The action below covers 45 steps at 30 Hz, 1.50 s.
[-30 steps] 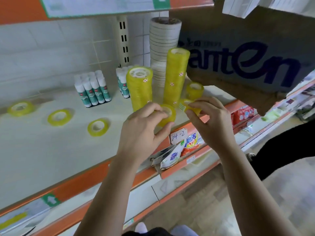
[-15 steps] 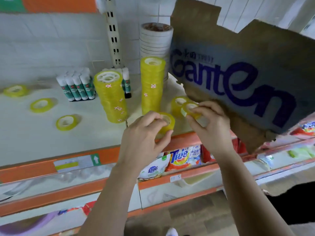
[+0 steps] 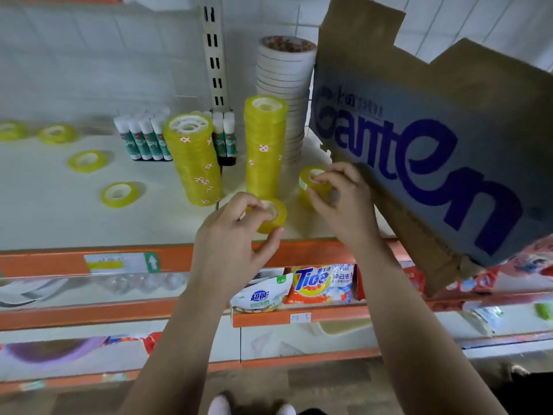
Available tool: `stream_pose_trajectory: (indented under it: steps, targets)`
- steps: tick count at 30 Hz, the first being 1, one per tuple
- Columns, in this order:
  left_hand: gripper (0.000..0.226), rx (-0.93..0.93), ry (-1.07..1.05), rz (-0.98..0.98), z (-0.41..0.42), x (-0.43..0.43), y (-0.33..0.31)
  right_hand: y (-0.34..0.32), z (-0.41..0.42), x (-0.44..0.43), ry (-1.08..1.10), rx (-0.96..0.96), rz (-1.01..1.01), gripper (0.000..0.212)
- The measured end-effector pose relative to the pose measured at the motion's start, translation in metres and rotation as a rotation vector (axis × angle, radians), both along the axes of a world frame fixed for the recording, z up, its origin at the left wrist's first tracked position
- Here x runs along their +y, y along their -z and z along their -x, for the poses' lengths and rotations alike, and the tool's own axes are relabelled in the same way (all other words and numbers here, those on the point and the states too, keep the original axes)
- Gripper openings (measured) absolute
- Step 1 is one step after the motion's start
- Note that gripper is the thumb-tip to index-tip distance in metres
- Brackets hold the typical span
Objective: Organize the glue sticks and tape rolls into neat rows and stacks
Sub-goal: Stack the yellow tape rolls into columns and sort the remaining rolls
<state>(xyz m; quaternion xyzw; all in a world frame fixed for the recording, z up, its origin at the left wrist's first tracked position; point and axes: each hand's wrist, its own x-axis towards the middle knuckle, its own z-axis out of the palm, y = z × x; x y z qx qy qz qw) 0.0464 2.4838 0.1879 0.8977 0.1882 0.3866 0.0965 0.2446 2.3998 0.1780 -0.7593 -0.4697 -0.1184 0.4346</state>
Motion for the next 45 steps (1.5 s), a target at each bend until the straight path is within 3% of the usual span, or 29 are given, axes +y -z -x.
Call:
stream_pose_trajectory:
  steps: [26,35,45]
  targets:
    - [0.026,-0.027,-0.018,0.066,-0.001,-0.004,0.014,0.003,-0.012,-0.003,-0.083,0.125,-0.035,0.028]
    - [0.025,-0.071,0.023,0.069,-0.011,-0.011,0.010,0.002,-0.011,-0.010,-0.106,0.160,0.044,0.051]
    - [0.032,-0.064,0.124,0.032,-0.073,-0.013,-0.011,0.011,-0.009,-0.040,0.030,0.022,0.108,0.021]
